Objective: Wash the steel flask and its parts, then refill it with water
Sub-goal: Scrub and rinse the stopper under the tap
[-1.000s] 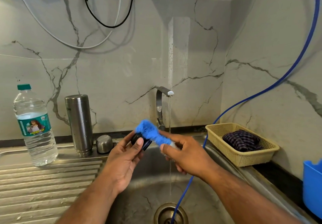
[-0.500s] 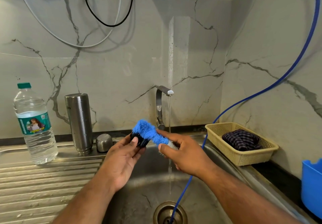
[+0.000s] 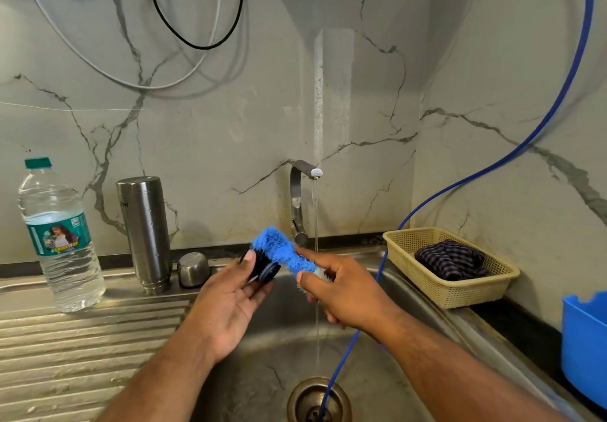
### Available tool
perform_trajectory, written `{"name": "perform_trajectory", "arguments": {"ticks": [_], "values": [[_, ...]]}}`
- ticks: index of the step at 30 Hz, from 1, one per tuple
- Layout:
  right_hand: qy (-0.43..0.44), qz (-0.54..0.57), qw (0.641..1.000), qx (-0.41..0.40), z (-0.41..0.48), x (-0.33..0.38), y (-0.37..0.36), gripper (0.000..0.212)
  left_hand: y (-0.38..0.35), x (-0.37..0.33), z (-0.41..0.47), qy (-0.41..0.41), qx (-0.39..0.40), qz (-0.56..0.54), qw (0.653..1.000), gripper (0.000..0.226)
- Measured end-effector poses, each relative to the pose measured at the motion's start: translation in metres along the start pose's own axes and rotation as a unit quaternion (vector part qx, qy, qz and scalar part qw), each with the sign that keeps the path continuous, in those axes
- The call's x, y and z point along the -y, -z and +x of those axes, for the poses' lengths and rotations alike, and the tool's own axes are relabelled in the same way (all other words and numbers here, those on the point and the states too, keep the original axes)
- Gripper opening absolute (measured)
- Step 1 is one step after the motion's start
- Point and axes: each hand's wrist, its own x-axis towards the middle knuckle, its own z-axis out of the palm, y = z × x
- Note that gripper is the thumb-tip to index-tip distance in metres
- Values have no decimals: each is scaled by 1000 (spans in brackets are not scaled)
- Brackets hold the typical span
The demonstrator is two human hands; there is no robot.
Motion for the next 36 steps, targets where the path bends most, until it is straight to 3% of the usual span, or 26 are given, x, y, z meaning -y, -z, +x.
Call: {"name": "perform_trajectory", "arguments": {"ticks": [8, 13, 20, 25, 32, 36], "values": [[-19, -2, 1000, -10, 1, -3, 1, 49, 0, 1, 1, -14, -13, 13, 1000, 51], [-9, -5, 1000, -8, 0, -2, -2, 49, -1, 0, -1, -4, -1, 1, 1000, 39], [-15, -2, 1000, -13, 1, -2, -2, 48, -1, 0, 0, -25, -19, 17, 999, 49], [-2, -19, 1000, 1, 0, -1, -4, 49, 0, -1, -2, 2, -34, 5, 999, 31], [-28, -11, 1000, -2, 2, -3, -3, 49, 0, -3, 0, -24, -31, 10, 999, 43], [1, -5, 1000, 6, 0, -3, -3, 48, -1, -1, -1, -12, -38, 32, 999, 33]]}}
